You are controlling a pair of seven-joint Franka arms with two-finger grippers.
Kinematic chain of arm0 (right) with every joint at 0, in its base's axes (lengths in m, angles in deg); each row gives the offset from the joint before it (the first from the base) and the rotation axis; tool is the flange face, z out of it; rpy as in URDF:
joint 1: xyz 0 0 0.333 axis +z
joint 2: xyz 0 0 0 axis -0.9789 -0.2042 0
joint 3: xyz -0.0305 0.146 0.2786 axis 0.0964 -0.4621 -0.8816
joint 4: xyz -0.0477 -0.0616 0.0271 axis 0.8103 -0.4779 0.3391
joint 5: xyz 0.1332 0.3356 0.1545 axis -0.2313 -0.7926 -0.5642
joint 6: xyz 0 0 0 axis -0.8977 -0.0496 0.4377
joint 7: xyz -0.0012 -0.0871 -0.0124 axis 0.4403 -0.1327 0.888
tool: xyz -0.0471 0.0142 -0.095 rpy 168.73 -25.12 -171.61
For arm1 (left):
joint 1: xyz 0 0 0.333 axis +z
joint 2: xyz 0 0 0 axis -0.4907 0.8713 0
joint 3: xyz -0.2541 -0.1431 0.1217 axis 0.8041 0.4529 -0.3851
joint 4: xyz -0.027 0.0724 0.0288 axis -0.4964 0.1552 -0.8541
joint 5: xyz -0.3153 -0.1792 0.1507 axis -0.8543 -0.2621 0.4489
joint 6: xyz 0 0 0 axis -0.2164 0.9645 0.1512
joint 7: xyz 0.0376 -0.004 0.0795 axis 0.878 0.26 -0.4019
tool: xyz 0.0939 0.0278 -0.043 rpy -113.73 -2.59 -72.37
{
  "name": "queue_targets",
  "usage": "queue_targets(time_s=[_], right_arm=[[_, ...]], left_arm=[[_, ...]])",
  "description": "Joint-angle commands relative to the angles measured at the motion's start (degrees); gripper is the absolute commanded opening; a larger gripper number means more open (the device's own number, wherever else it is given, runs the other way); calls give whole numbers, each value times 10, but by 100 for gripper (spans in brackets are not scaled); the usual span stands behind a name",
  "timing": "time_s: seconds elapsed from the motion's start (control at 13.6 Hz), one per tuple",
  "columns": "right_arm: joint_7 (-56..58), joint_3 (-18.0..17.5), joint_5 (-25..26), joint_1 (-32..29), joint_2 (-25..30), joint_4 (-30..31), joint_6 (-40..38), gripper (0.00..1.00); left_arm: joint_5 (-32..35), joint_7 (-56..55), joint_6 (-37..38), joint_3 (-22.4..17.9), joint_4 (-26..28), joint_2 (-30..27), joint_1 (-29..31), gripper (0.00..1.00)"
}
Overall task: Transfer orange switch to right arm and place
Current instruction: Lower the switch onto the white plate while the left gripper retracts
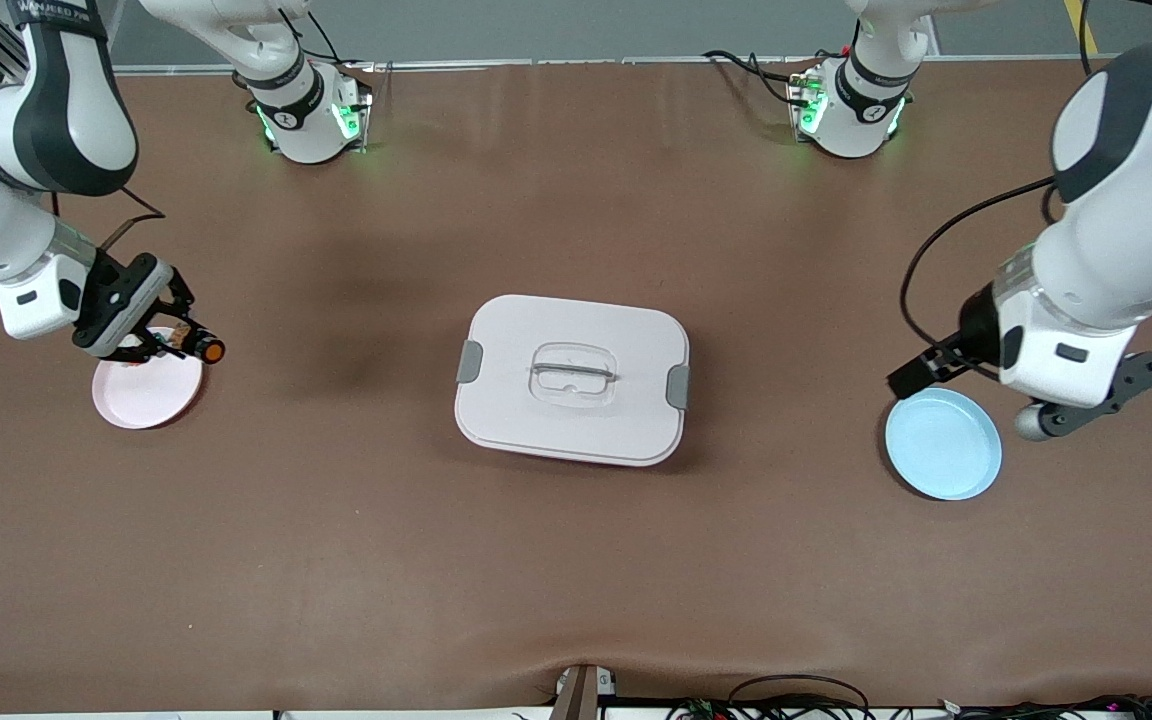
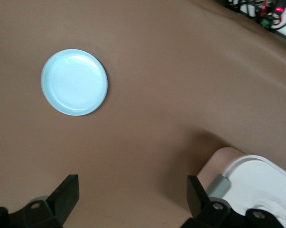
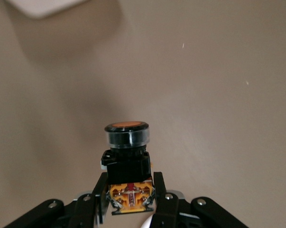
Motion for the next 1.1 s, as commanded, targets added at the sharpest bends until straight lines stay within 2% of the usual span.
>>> queue_targets(time_s=[0.0,0.29,0.44,0.73,0.88,1.03], right_arm=[[71,-9,58,-32,-20,-2,-3,0],[166,-9,93,-79,-66,-2,26,0],[204,-9,106,-103,-93,-1,64,0],[284,-10,112,-163,-168,0,131,0],[296,-11,111,-185,-201,-1,163,0],[300,-11,110,-191,-220,-4,178,0]], left_arm=[[25,71,34,0,13,-26,15,100],[19,183,48,-1,31,-59,49,100],[11,228,43,-40,60,-95,36,100],[-30,288,32,-154,114,-157,-43,100],[-35,344,3,-170,158,-190,-50,100],[-36,354,-20,-171,194,-216,-50,100]])
